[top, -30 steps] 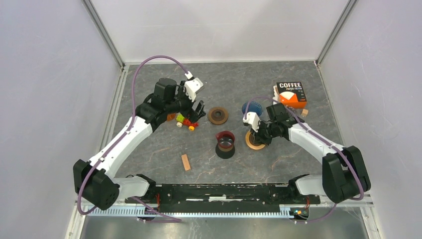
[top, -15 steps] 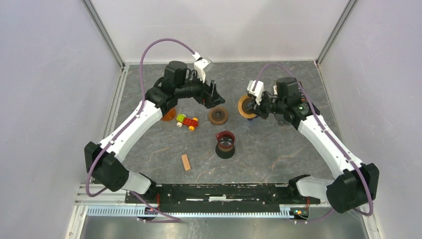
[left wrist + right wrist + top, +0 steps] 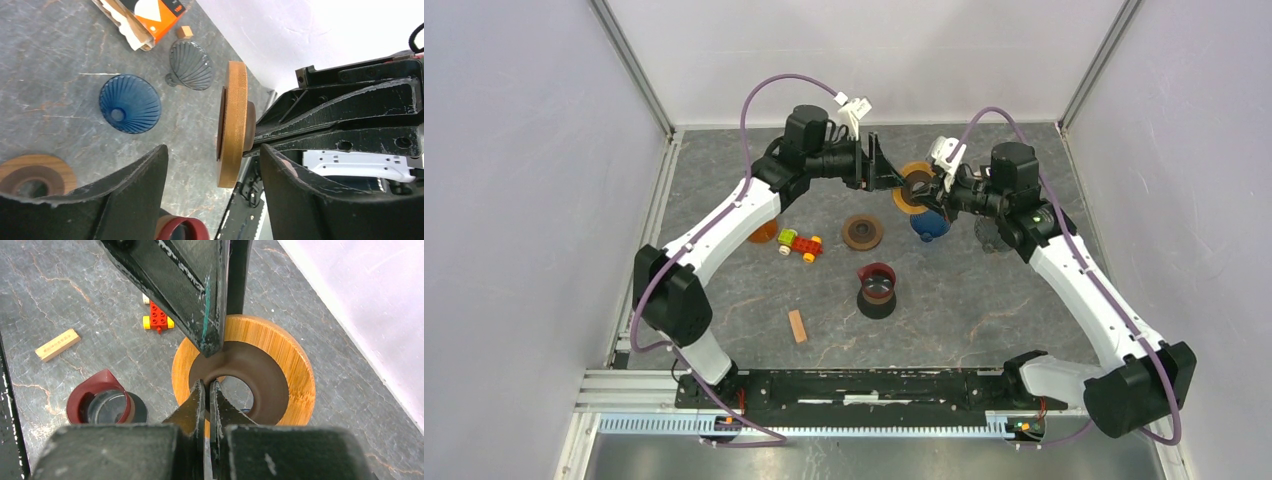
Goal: Place the coffee filter in the dripper
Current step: Pick up the dripper holder from the center of the board.
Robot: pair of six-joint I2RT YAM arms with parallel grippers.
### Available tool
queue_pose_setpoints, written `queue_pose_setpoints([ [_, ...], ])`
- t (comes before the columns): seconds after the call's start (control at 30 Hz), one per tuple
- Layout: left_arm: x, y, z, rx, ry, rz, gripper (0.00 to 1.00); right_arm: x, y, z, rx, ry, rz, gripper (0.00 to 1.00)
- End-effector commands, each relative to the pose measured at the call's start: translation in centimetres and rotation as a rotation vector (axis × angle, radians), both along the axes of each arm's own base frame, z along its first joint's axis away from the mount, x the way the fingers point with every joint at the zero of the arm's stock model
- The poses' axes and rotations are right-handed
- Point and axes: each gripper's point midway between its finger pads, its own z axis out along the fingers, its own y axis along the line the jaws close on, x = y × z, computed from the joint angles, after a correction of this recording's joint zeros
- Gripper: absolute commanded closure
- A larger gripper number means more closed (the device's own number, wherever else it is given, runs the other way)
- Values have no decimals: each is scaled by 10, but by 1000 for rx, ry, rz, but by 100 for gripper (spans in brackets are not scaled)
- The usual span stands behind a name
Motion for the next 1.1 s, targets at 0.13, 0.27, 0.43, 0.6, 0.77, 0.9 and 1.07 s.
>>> queue_pose_setpoints([
  [0.13, -16, -17, 24, -119, 35, -70, 49, -2, 4, 21, 59, -59, 0, 100],
  [0.27, -24, -25, 18, -112, 30, -113, 66, -2, 5, 19, 71, -49, 0, 100],
  [0.43, -26, -25, 14, -69, -35, -153, 98, -2, 2, 19, 81, -51, -25, 100],
  [0.6, -1, 16, 44, 195, -445, -49, 98, 4, -16, 28, 40, -55, -139, 38],
  [0.77, 16, 73, 78, 526, -980, 65, 98, 6, -28, 59, 84, -39, -216, 24],
  [0.9, 12, 90, 64, 689, -1071, 87, 98, 4, -20, 71, 231, 57, -222, 23],
  [1.07, 3, 99, 44, 804, -1150, 171, 98, 7, -8, 68, 421, 233, -185, 22],
])
